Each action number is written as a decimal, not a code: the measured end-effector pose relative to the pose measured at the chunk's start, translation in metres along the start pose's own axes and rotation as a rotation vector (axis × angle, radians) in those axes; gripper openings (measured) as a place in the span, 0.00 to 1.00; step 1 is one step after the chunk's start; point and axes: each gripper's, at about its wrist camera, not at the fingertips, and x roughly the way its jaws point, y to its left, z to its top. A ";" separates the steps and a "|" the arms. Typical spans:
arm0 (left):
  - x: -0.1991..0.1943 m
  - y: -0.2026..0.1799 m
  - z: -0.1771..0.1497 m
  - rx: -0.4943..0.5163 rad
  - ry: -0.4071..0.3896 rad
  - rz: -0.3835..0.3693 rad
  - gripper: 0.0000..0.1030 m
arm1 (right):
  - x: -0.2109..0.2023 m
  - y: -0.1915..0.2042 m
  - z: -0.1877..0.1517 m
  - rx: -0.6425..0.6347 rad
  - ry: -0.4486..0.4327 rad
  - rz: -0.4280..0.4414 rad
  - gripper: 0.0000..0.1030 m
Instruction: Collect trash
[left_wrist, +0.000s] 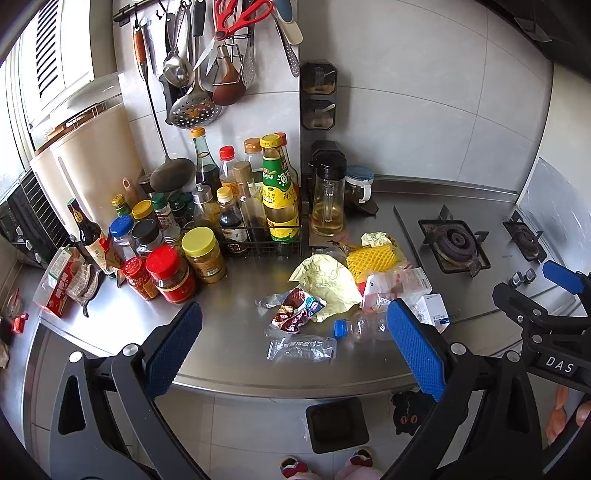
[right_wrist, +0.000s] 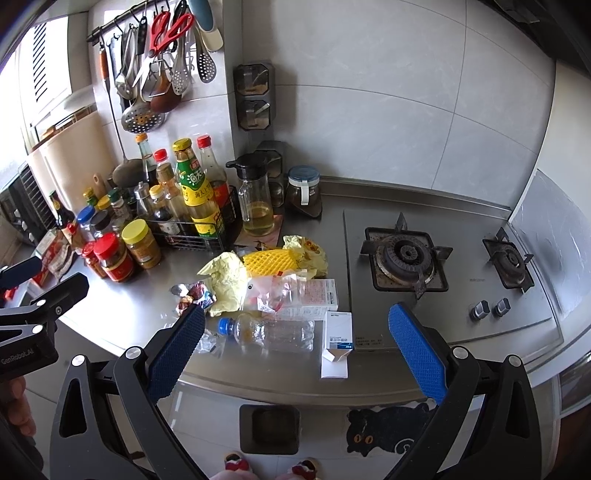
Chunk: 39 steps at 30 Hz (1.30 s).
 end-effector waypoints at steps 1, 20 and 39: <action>0.000 0.000 0.000 -0.001 0.001 0.000 0.92 | 0.000 0.000 0.000 0.000 0.000 0.000 0.97; 0.001 0.002 0.000 0.002 -0.001 0.002 0.92 | 0.000 -0.002 0.005 0.005 -0.010 -0.002 0.97; 0.005 0.003 0.004 -0.001 0.006 0.008 0.92 | 0.003 -0.003 0.009 0.001 -0.009 -0.003 0.97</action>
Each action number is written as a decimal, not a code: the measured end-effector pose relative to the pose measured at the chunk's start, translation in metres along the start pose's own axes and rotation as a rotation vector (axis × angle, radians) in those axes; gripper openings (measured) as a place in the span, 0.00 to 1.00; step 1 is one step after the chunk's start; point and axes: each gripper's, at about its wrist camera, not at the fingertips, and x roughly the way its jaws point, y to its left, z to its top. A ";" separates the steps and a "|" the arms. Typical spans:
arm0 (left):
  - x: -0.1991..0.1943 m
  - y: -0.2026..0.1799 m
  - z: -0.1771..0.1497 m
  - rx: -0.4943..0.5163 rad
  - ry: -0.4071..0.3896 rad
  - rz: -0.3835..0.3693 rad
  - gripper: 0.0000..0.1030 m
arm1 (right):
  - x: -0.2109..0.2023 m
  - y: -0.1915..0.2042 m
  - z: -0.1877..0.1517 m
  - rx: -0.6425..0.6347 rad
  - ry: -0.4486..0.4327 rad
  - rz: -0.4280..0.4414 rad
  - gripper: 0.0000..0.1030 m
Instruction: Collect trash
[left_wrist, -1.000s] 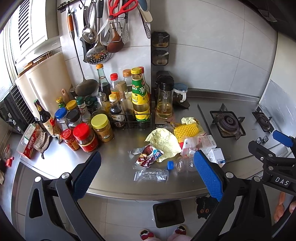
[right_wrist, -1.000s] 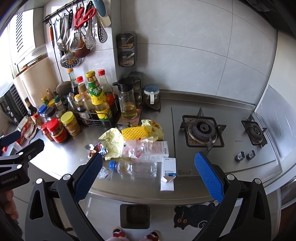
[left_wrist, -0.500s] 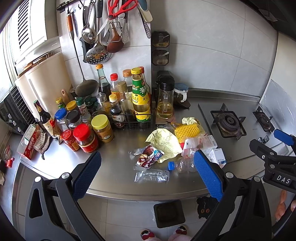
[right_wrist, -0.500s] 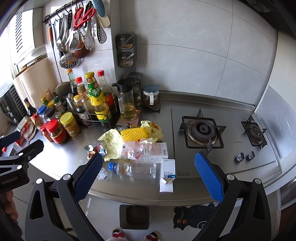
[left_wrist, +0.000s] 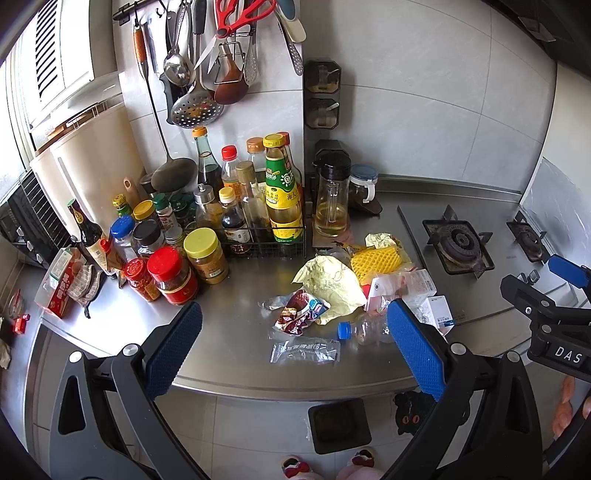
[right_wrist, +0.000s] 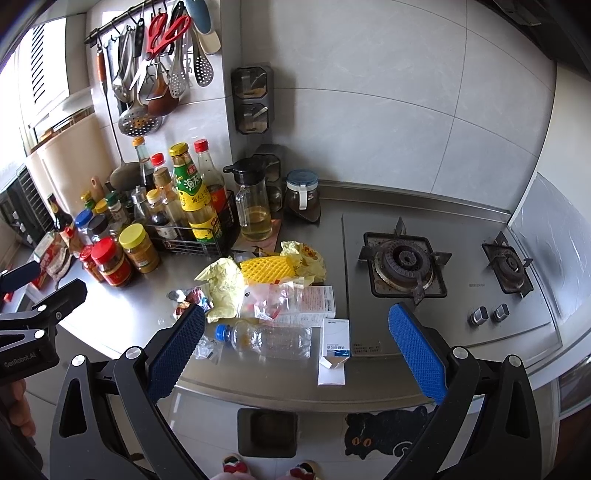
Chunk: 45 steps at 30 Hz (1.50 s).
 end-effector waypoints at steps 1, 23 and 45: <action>0.000 0.000 0.000 0.000 0.000 -0.001 0.92 | 0.000 0.000 0.000 0.000 0.000 -0.001 0.97; 0.034 0.008 -0.020 0.003 0.019 -0.060 0.92 | 0.031 -0.017 -0.022 -0.011 0.016 0.005 0.97; 0.162 0.018 -0.098 -0.013 0.179 -0.135 0.92 | 0.170 -0.075 -0.089 0.084 0.195 0.044 0.70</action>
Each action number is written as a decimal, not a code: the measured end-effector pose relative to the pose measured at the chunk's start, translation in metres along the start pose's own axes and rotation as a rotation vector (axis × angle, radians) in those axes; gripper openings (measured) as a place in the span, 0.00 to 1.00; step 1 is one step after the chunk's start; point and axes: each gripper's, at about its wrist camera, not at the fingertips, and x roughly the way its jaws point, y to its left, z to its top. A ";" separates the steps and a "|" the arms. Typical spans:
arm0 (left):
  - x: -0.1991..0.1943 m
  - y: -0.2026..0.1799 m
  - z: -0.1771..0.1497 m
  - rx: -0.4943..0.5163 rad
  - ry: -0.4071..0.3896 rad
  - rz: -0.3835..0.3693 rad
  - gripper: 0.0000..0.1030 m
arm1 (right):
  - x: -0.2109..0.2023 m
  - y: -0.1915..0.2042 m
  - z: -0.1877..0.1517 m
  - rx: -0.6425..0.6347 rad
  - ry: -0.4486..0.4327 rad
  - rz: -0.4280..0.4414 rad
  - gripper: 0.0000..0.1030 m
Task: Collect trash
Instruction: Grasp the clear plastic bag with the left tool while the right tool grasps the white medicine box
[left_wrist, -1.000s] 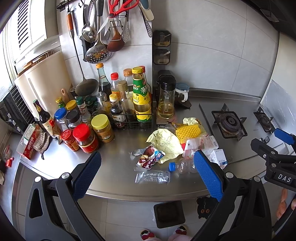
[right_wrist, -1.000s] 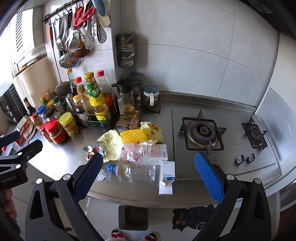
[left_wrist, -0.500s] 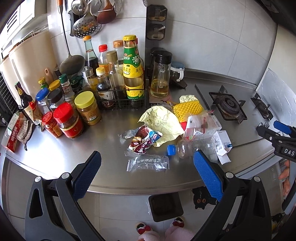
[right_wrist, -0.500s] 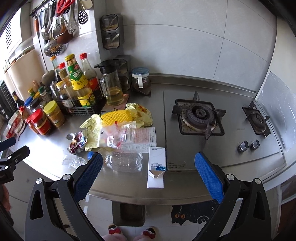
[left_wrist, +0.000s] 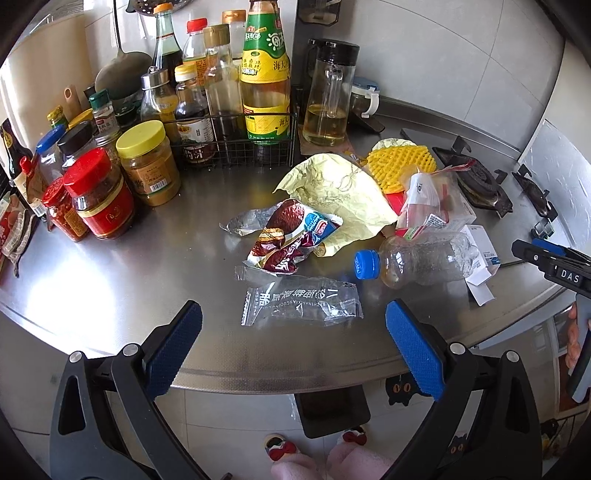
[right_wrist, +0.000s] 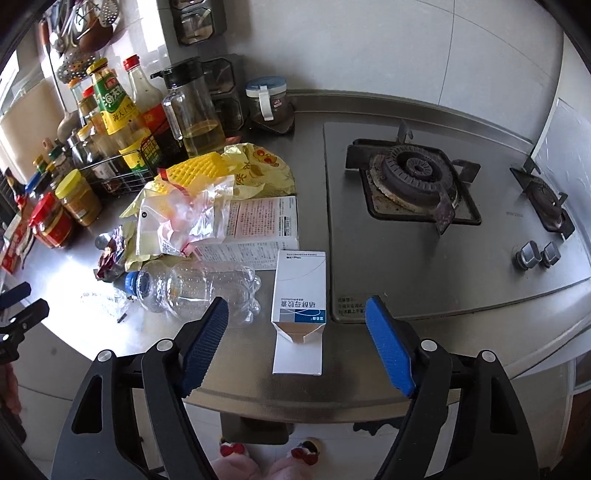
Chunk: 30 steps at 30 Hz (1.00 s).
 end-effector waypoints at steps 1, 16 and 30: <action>0.006 0.002 -0.001 -0.004 0.004 -0.005 0.91 | 0.005 -0.001 0.000 0.001 0.007 0.002 0.69; 0.071 0.014 -0.006 0.018 0.073 0.024 0.87 | 0.048 -0.001 0.006 -0.001 0.065 0.026 0.62; 0.096 0.015 -0.014 0.024 0.135 -0.038 0.44 | 0.069 -0.001 0.003 -0.020 0.126 0.001 0.45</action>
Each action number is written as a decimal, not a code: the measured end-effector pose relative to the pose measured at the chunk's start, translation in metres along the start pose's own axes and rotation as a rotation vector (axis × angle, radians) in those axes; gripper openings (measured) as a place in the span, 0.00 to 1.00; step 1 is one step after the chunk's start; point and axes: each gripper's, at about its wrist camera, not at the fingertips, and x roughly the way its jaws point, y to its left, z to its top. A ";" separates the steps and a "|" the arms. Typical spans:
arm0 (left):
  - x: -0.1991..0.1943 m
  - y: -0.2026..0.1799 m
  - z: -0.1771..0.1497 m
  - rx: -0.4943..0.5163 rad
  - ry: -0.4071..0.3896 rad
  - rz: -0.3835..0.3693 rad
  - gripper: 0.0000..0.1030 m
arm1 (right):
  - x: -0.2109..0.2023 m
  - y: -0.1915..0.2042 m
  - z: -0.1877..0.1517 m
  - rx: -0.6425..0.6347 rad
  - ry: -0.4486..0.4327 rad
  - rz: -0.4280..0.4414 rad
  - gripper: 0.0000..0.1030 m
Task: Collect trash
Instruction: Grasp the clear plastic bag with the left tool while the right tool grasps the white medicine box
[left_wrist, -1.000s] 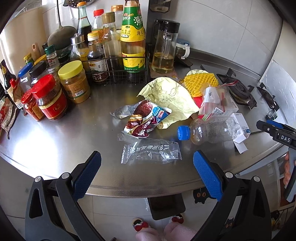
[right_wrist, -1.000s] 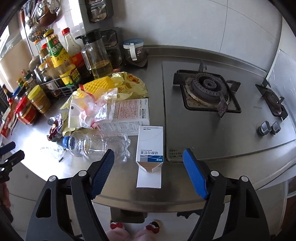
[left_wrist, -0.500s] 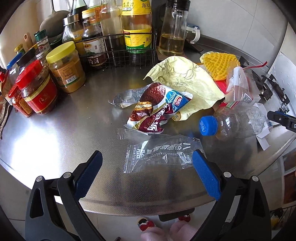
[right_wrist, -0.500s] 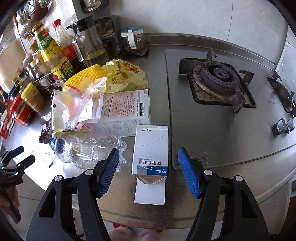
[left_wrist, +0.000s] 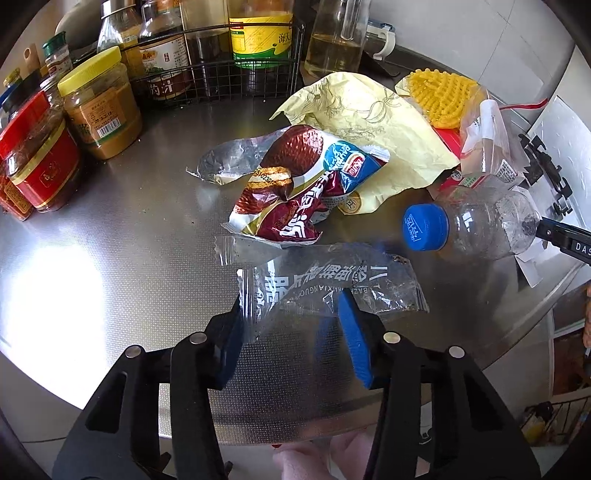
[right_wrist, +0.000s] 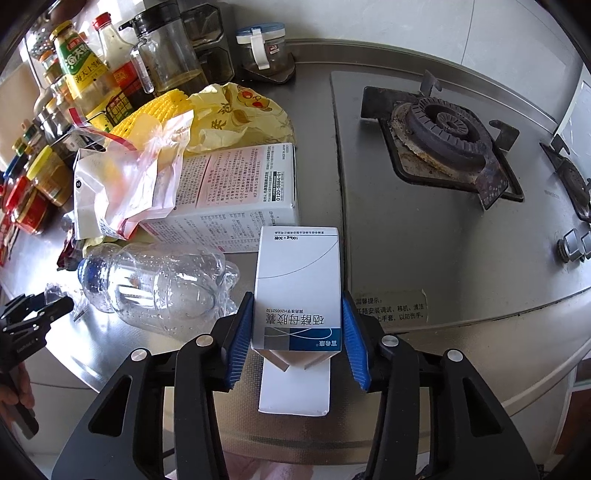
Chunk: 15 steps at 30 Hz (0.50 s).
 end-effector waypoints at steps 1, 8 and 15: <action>0.000 -0.001 0.000 0.005 -0.002 0.001 0.43 | 0.001 0.001 0.000 -0.002 0.002 -0.005 0.45; 0.000 -0.003 -0.002 0.017 -0.014 -0.013 0.29 | 0.014 0.003 -0.008 0.000 0.021 -0.012 0.44; -0.003 -0.005 -0.006 0.017 -0.046 -0.034 0.24 | 0.001 0.000 -0.019 0.011 -0.020 -0.014 0.43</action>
